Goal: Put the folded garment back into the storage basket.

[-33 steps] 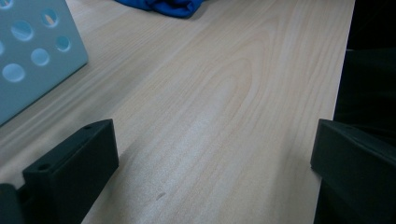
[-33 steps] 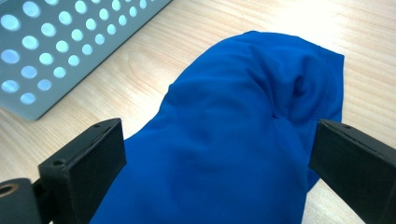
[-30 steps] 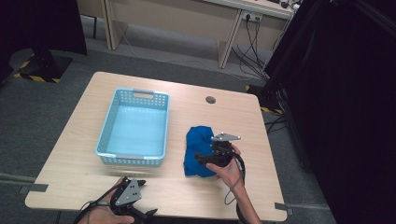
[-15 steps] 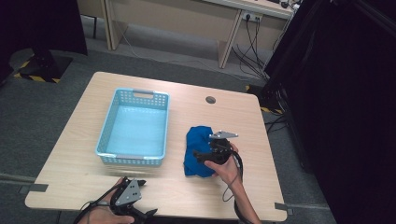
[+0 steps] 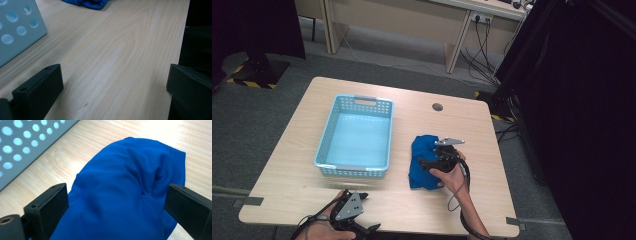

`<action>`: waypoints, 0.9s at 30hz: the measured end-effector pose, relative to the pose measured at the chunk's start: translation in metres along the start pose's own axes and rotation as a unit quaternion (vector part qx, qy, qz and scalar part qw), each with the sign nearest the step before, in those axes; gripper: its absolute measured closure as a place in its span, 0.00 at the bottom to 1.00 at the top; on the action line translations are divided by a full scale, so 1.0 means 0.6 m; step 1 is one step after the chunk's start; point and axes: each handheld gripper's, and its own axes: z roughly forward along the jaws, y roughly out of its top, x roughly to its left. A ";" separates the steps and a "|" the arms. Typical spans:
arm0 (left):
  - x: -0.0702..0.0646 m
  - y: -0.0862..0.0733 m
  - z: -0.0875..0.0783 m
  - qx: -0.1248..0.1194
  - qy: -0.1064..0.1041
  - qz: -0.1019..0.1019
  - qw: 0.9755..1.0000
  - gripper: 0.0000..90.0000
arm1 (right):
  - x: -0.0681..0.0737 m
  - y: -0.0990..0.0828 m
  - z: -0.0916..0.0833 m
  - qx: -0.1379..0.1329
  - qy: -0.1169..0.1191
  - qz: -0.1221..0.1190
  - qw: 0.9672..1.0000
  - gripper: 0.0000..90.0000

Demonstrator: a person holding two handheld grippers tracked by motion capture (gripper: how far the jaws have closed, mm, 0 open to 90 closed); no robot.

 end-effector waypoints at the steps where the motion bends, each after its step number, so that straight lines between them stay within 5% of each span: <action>1: 0.000 0.000 0.000 0.000 0.000 0.000 1.000 0.00 | -0.001 0.000 0.002 -0.001 0.000 0.001 1.000 0.07; 22: 0.000 0.000 0.000 -0.001 -0.001 0.000 1.000 0.00 | 0.004 0.009 0.040 0.039 -0.025 -0.019 0.999 0.17; 27: 0.000 0.000 0.000 0.000 0.000 0.000 1.000 0.00 | -0.002 0.006 0.038 0.038 0.006 0.006 0.999 0.39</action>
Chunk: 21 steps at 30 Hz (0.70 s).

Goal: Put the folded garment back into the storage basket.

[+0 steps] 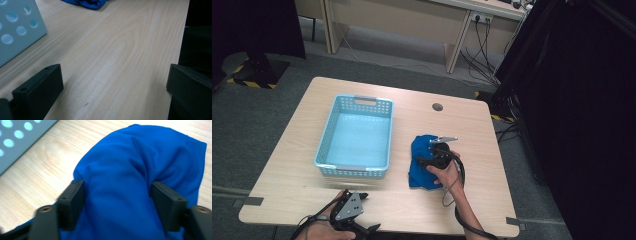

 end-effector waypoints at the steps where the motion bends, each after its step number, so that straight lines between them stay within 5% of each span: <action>1: 0.000 0.000 0.000 0.000 0.000 0.000 1.000 0.00 | 0.000 0.000 0.000 0.000 0.000 0.000 1.000 0.39; 4: 0.000 0.000 0.000 0.000 0.000 0.000 1.000 0.00 | 0.000 -0.001 -0.004 -0.002 0.009 0.010 1.000 0.55; 9: 0.000 0.000 0.000 0.000 0.000 0.000 1.000 0.00 | 0.002 0.000 -0.007 -0.003 0.007 0.010 1.000 0.63; 21: 0.000 0.000 0.000 0.000 0.000 0.000 1.000 0.00 | 0.011 0.020 -0.044 -0.042 0.013 0.014 0.999 0.66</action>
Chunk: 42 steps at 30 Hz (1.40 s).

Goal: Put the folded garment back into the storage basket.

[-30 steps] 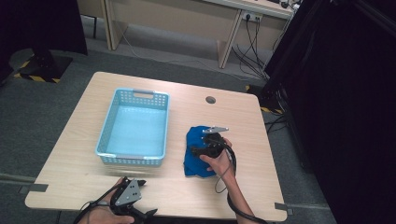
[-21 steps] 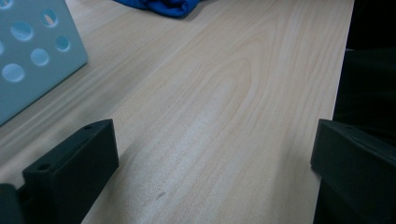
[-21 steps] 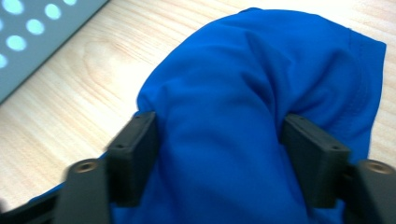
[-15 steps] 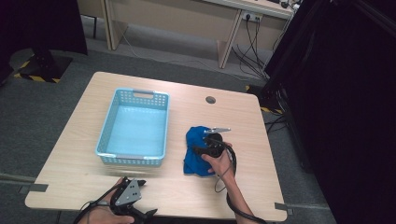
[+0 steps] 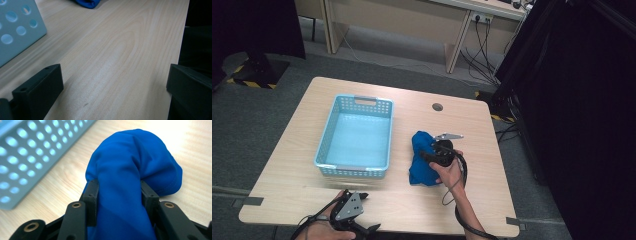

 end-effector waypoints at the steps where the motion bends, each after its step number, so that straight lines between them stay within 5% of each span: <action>1: 0.000 0.000 0.000 0.000 0.000 0.000 1.000 0.00 | 0.002 0.005 -0.006 -0.007 0.001 -0.001 1.000 0.66; 42: 0.000 0.000 0.000 -0.001 0.000 0.000 1.000 0.00 | 0.054 0.086 -0.041 -0.031 0.041 -0.008 0.999 0.66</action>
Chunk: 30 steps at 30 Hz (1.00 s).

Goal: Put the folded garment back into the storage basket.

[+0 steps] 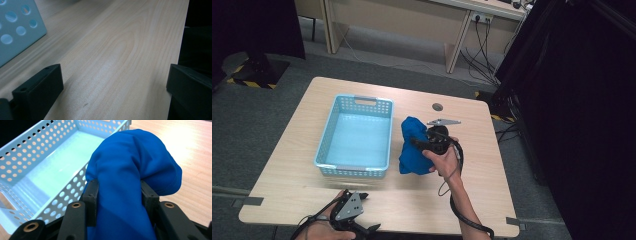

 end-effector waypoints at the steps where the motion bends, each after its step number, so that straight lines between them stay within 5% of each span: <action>1: 0.000 0.000 0.000 0.000 0.000 0.000 1.000 0.00 | 0.001 0.002 -0.001 -0.001 0.000 0.000 1.000 0.66; 30: 0.000 0.000 0.000 0.000 0.000 0.000 1.000 0.00 | 0.031 0.053 0.000 -0.008 0.007 -0.003 1.000 0.66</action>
